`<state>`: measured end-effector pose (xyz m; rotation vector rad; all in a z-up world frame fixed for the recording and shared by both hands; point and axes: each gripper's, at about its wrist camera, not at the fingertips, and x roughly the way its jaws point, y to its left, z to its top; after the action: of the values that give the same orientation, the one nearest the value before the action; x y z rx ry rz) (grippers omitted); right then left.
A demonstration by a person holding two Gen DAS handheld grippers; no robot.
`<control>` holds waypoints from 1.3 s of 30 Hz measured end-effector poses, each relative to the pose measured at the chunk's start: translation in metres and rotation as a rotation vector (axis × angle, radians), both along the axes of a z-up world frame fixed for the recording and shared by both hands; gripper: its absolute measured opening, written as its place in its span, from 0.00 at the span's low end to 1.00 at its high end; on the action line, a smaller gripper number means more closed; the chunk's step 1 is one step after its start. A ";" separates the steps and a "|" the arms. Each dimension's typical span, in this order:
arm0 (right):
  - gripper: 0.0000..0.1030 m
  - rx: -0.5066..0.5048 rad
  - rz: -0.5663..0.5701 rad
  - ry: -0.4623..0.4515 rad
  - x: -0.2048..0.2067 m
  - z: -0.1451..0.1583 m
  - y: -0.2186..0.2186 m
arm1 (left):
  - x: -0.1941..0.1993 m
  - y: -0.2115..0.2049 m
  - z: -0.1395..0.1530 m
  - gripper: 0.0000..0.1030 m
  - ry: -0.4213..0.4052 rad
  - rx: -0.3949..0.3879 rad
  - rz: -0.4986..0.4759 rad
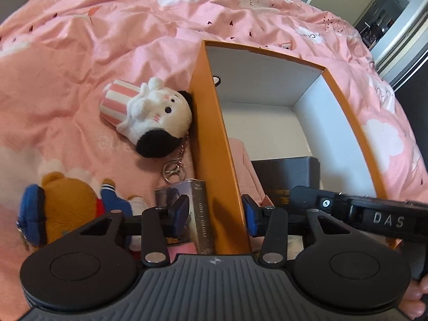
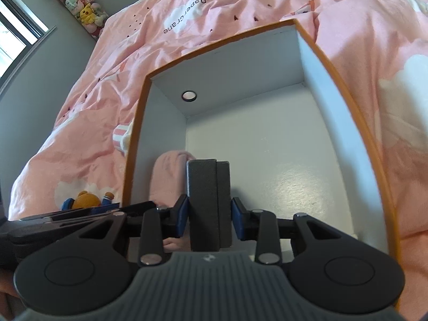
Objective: Organize objects
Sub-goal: 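Release the grey box and pink pouch inside the box and withdraw both grippers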
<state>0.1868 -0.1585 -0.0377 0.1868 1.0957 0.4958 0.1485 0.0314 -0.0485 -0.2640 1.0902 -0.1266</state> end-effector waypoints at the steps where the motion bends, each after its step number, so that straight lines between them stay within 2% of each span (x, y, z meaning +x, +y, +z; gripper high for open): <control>1: 0.35 -0.027 -0.004 -0.020 0.000 0.001 -0.001 | 0.000 0.000 0.000 0.50 0.003 0.003 -0.003; 5: 0.35 -0.141 -0.002 -0.038 0.006 -0.004 -0.004 | -0.001 -0.003 0.001 0.50 -0.004 0.024 -0.011; 8: 0.35 -0.148 0.017 0.013 0.009 -0.012 -0.002 | -0.001 -0.003 0.001 0.50 -0.003 0.024 -0.011; 12: 0.35 -0.167 0.038 0.036 0.012 -0.014 0.011 | -0.001 -0.003 0.001 0.50 -0.003 0.024 -0.010; 15: 0.35 -0.128 0.040 0.076 0.015 -0.018 0.017 | -0.001 -0.003 0.001 0.49 -0.005 0.020 -0.010; 21: 0.35 -0.120 0.028 0.035 0.011 -0.016 0.027 | -0.001 -0.001 -0.001 0.49 -0.010 0.003 -0.010; 25: 0.41 -0.047 0.038 0.084 0.010 -0.019 0.021 | -0.001 0.001 -0.002 0.50 -0.012 -0.012 -0.007; 34: 0.45 0.037 -0.016 0.102 0.005 -0.014 0.005 | -0.003 0.003 -0.001 0.51 -0.021 -0.025 -0.008; 38: 0.43 0.044 -0.018 0.089 0.005 -0.011 0.005 | -0.003 0.003 0.000 0.51 -0.026 -0.030 -0.005; 39: 0.37 0.045 -0.016 0.080 0.004 -0.010 0.005 | -0.003 0.003 0.000 0.51 -0.028 -0.032 -0.004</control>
<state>0.1905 -0.1538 -0.0479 0.2572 1.1610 0.5024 0.1450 0.0340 -0.0487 -0.2882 1.0614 -0.1514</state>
